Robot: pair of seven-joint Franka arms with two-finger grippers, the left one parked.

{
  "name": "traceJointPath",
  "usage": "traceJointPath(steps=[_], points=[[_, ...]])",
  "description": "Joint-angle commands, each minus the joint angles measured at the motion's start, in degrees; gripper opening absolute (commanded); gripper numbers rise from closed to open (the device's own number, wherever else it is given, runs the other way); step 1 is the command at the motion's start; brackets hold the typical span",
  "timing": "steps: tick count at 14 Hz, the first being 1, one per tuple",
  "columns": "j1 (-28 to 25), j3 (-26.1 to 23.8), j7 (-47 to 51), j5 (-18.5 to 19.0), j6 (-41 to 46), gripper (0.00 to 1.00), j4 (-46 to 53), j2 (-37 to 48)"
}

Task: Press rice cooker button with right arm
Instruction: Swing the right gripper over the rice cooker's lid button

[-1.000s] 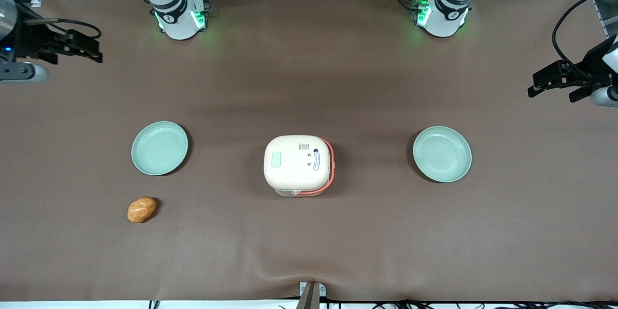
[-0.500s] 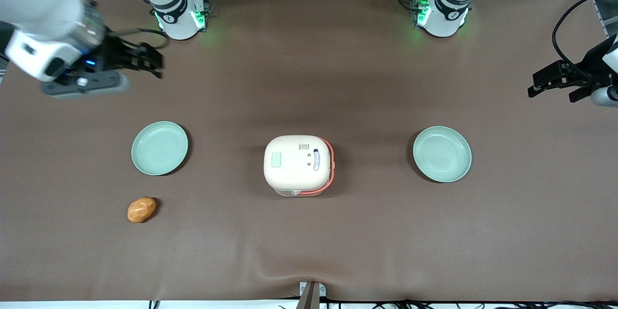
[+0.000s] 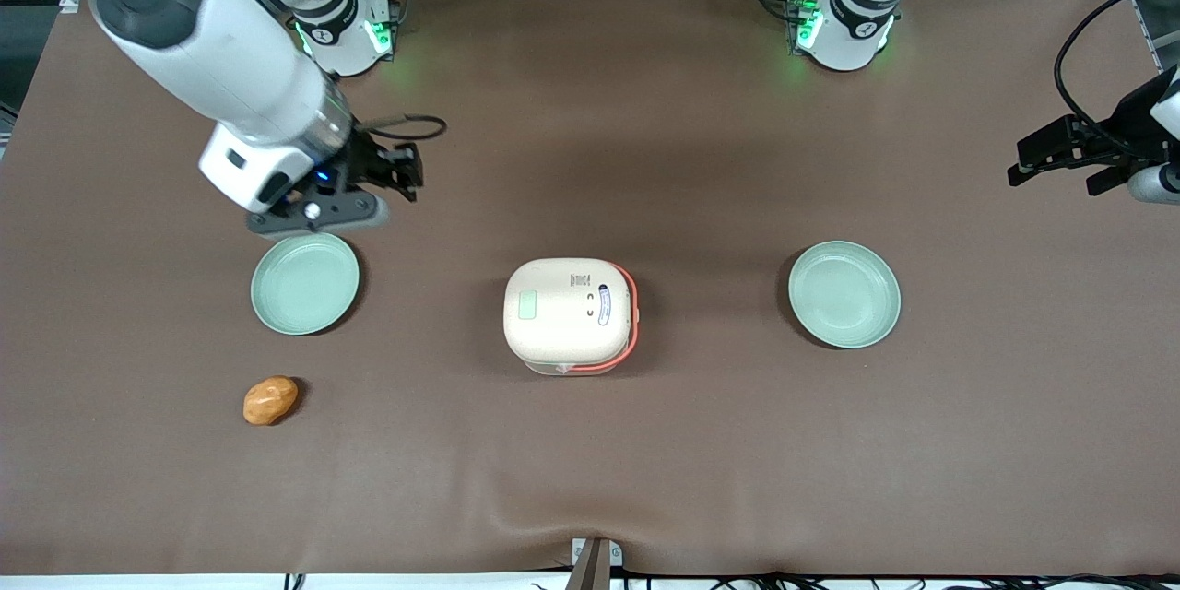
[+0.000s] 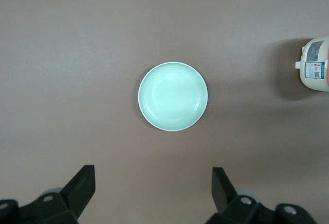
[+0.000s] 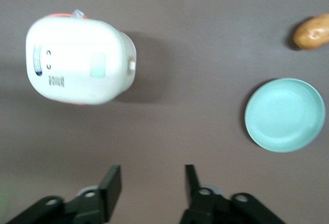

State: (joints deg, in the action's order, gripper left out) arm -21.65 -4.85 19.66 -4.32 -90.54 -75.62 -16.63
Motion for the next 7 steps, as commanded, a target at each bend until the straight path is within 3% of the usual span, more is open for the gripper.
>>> traceJointPath(steps=[1,7], points=[[-2.0,0.4,1.0,-0.8,-4.0,0.29,1.0,-2.9],[-5.6,0.6,4.1,-0.9,-13.2,0.09,1.2,-8.8]])
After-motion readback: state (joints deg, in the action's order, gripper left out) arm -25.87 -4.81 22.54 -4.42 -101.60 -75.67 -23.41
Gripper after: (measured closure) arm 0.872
